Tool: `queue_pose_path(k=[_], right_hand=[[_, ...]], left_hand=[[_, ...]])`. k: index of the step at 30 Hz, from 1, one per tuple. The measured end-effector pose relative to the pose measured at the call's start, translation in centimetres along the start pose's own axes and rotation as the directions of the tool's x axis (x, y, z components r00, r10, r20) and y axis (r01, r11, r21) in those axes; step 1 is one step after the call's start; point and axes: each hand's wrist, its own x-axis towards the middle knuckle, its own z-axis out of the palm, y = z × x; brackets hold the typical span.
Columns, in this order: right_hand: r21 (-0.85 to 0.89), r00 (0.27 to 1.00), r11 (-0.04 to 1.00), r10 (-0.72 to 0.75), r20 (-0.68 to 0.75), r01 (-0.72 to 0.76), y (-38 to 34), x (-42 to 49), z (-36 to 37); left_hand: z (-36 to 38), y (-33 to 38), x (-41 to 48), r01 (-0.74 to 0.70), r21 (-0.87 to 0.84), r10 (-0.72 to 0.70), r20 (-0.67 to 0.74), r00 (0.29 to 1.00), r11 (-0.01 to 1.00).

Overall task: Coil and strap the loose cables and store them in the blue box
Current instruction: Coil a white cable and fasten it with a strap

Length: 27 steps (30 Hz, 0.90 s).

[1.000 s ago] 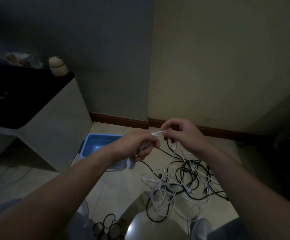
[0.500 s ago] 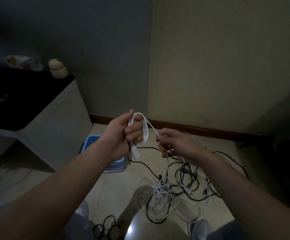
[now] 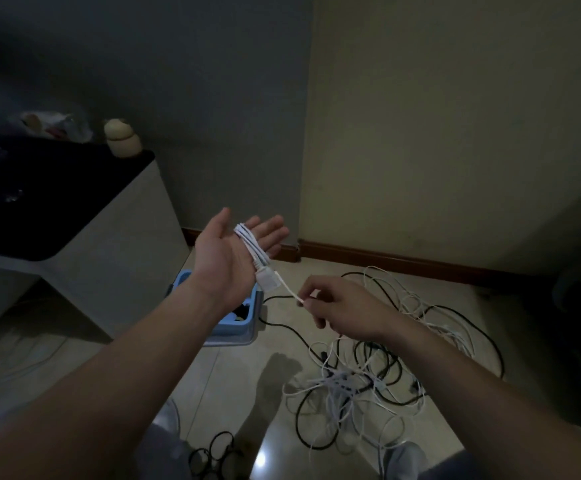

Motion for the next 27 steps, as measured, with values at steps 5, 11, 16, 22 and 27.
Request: queue_pose_path(k=[5,11,16,22,27], right_hand=[[-0.113,0.993,0.989,-0.1,-0.061,0.093,-1.2,-0.1,0.2],[-0.071,0.971,0.976,-0.213,-0.104,0.207,-2.4,-0.4,-0.1],[0.048,0.921,0.959,-0.254,-0.296,0.279,-2.1,-0.2,-0.5],[-0.393,0.887,0.897,-0.339,-0.313,0.204,-1.7,-0.2,-1.4],[-0.547,0.843,0.833,-0.349,-0.409,0.08,-1.3,0.0,-2.4]], left_hand=[[0.0,-0.5,0.3,-0.002,0.173,0.007,-0.028,1.0,0.985],[1.4,-2.8,-0.1,0.122,0.526,-0.122,-0.035,0.992,0.842],[1.9,-4.0,-1.1,0.038,0.722,-0.175,0.117,0.978,0.691],[2.2,-3.4,-1.3,0.093,0.83,-0.378,0.148,0.914,0.55],[1.8,-3.1,-1.1,0.095,0.845,-0.385,0.138,0.913,0.526]])
